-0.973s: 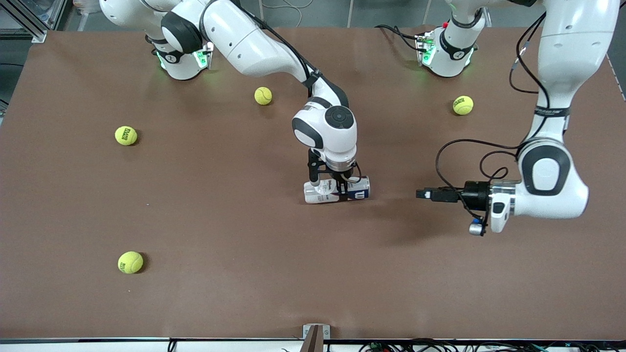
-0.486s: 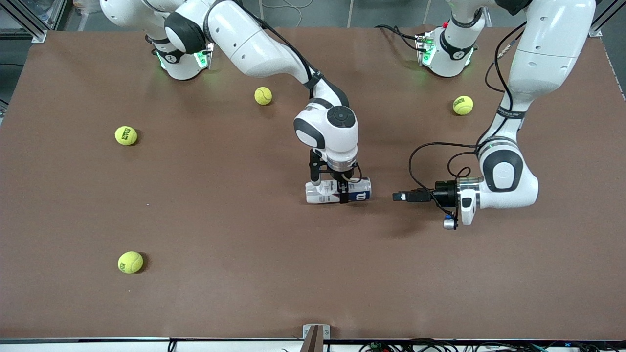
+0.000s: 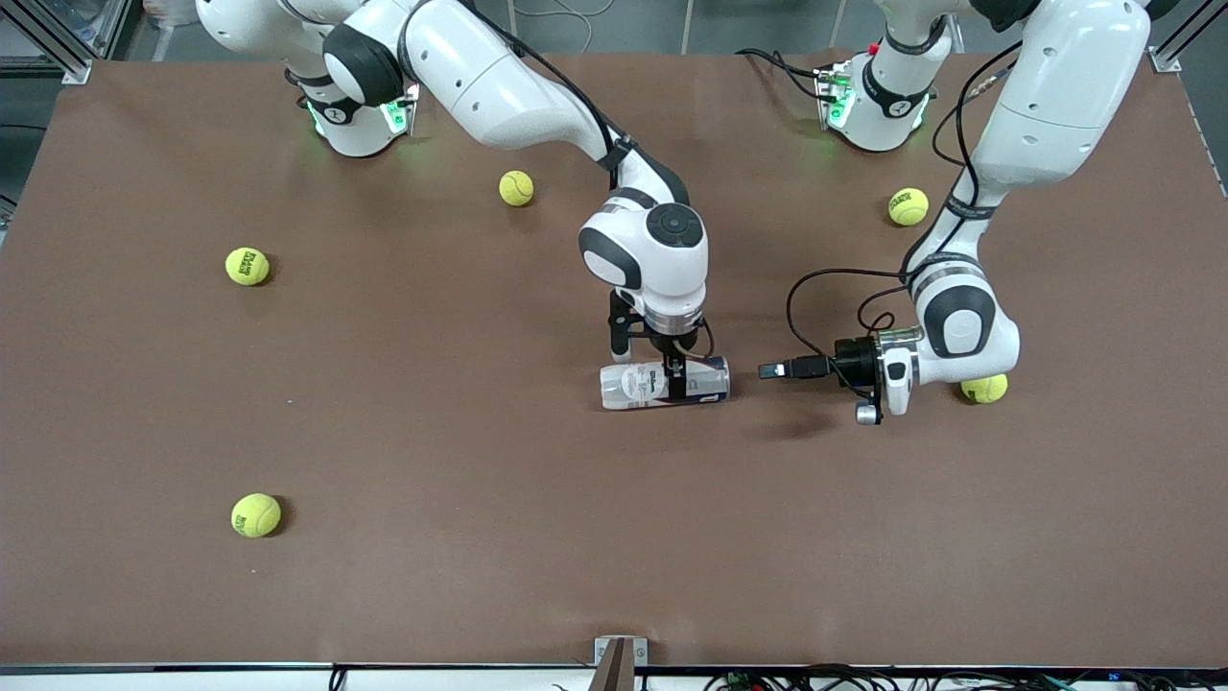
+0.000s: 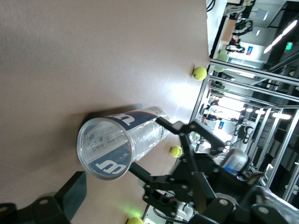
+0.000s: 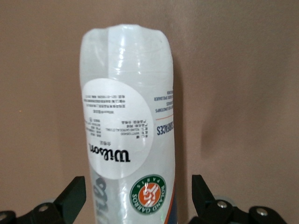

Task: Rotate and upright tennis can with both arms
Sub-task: 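Lower the can with the right gripper while the left gripper reaches its end, then grasp the can end with the left gripper while the right gripper releases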

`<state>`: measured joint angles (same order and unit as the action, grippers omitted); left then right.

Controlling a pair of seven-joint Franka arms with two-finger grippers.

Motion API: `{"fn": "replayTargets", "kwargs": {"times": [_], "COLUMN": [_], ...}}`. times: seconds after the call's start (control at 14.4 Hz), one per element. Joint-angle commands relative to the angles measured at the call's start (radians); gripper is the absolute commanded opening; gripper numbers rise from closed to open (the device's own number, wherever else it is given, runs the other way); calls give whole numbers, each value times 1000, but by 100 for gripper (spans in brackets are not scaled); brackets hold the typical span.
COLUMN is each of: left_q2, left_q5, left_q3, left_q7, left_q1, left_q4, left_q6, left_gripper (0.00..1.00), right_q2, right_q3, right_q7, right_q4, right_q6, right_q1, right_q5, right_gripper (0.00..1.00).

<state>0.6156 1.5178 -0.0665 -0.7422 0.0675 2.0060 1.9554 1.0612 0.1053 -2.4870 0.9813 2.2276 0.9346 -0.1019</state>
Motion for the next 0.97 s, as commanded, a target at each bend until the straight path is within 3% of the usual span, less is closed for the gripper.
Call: {"fn": "replayTargets", "kwargs": {"times": [0.0,0.35,0.56,0.69,0.76,0.83,0.9], "left_q2": [1,39,44,47,49,49,49], "left_q5": [97,186,200,203,214,220,220], "left_q3": [-4,-4,-4,-4,-4,-4,-4], "left_q7": [-48,-118,-118,-117,-118,-118,-117], "left_q1": [47,100,121,129,135,143,144], "left_q4": [17,2,-24,-45,-50,-49,-49], "left_q6": [54,79,105,109,121,129,131], "left_gripper": [100,100,100,94,89,72,46], "right_q2": [-24,-107,-162,-200,-208,-231,-266], "right_q3": [1,-33,-102,-142,-160,-174,-182], "right_q7": [-23,26,141,279,362,441,544], "right_q4": [-52,-58,-58,-56,-56,-56,-53], "right_q6": [-78,-184,-261,-322,-353,-382,-416], "right_q1": [1,-31,-117,-184,-221,-250,-284], "right_q5": [-13,-7,-6,-2,-2,-1,4], "right_gripper": [100,100,100,100,100,100,100]}}
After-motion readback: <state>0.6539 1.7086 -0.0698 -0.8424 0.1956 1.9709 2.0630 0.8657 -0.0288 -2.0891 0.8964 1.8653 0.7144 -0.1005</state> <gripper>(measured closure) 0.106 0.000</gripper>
